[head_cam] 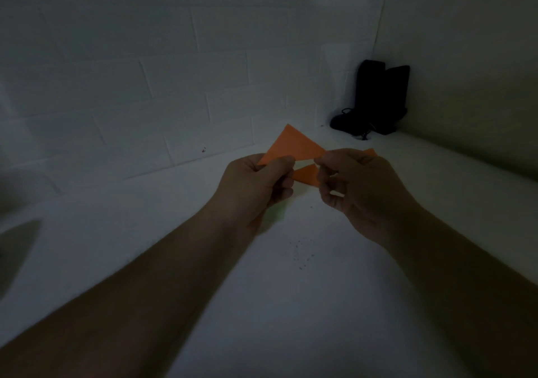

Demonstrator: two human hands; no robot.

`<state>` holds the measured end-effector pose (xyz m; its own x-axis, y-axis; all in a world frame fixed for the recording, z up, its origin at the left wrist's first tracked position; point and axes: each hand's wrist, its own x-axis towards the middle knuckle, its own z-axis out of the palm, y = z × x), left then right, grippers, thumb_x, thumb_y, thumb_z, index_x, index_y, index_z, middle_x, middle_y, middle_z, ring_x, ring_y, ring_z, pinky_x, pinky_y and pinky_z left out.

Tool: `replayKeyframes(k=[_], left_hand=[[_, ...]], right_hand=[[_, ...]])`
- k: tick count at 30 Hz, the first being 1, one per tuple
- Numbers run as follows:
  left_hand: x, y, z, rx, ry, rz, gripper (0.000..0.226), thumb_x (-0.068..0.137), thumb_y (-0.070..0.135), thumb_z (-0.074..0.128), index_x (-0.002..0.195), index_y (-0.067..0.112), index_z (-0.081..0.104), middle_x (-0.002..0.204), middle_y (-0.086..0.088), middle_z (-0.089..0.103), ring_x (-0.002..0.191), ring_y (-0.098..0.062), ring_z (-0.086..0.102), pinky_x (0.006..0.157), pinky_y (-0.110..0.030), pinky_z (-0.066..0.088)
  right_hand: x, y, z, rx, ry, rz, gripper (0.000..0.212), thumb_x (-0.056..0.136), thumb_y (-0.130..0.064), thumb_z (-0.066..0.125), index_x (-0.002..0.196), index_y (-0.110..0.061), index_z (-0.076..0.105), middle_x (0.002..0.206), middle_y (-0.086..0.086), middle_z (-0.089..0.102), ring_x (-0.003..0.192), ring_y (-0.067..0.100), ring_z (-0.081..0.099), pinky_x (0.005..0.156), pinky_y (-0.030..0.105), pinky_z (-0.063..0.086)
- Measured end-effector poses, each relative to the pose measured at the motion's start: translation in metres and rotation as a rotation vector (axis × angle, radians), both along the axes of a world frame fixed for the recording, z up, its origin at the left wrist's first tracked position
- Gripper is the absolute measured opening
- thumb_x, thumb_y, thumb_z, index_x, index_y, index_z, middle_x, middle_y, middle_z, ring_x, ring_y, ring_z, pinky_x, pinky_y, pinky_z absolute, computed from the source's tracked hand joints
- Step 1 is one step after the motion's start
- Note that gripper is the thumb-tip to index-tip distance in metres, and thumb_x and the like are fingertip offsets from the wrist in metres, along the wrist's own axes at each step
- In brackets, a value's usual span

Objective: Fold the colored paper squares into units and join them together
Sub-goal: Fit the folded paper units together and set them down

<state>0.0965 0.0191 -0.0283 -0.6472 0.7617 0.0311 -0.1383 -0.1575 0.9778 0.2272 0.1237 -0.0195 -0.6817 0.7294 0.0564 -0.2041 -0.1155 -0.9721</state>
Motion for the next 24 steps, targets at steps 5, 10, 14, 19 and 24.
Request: replayKeyframes(k=[5, 10, 14, 19, 24], left_hand=[[0.0, -0.001, 0.0, 0.007, -0.028, -0.01, 0.019, 0.095, 0.009, 0.07, 0.076, 0.006, 0.066, 0.068, -0.007, 0.06, 0.062, -0.016, 0.057, 0.066, -0.029, 0.055], [-0.001, -0.001, 0.0, -0.028, 0.006, -0.004, 0.03, 0.094, 0.007, 0.07, 0.065, 0.012, 0.066, 0.063, -0.005, 0.059, 0.059, -0.016, 0.056, 0.064, -0.029, 0.054], [0.0, -0.002, 0.002, -0.023, -0.054, -0.027, 0.02, 0.093, 0.011, 0.072, 0.073, 0.011, 0.069, 0.066, -0.005, 0.061, 0.061, -0.014, 0.058, 0.068, -0.029, 0.055], [0.009, -0.001, 0.0, 0.003, -0.062, -0.087, 0.01, 0.093, 0.012, 0.072, 0.084, 0.012, 0.074, 0.074, -0.002, 0.067, 0.067, -0.01, 0.061, 0.072, -0.027, 0.055], [0.011, 0.001, -0.004, -0.003, -0.005, -0.099, 0.019, 0.096, 0.011, 0.069, 0.077, 0.011, 0.071, 0.074, -0.004, 0.067, 0.066, -0.009, 0.061, 0.068, -0.024, 0.055]], right_hand=[[0.001, 0.002, 0.001, -0.023, -0.025, -0.042, 0.011, 0.091, -0.01, 0.066, 0.08, -0.008, 0.064, 0.068, 0.004, 0.058, 0.06, 0.013, 0.054, 0.06, 0.025, 0.049], [0.004, 0.005, 0.004, 0.074, -0.136, -0.061, 0.018, 0.09, -0.011, 0.067, 0.072, -0.014, 0.067, 0.07, 0.003, 0.064, 0.06, 0.013, 0.058, 0.062, 0.028, 0.054], [0.004, 0.004, 0.002, 0.185, -0.183, -0.077, 0.019, 0.094, -0.013, 0.066, 0.075, -0.015, 0.07, 0.065, 0.0, 0.064, 0.058, 0.012, 0.059, 0.06, 0.025, 0.055], [0.001, -0.001, -0.002, 0.049, -0.082, 0.004, 0.025, 0.096, -0.018, 0.065, 0.071, -0.016, 0.065, 0.071, 0.001, 0.06, 0.063, 0.013, 0.054, 0.062, 0.026, 0.052], [-0.004, -0.007, -0.005, 0.052, -0.064, 0.061, 0.033, 0.097, -0.019, 0.064, 0.065, -0.023, 0.07, 0.078, 0.005, 0.066, 0.064, 0.012, 0.057, 0.066, 0.028, 0.052]])
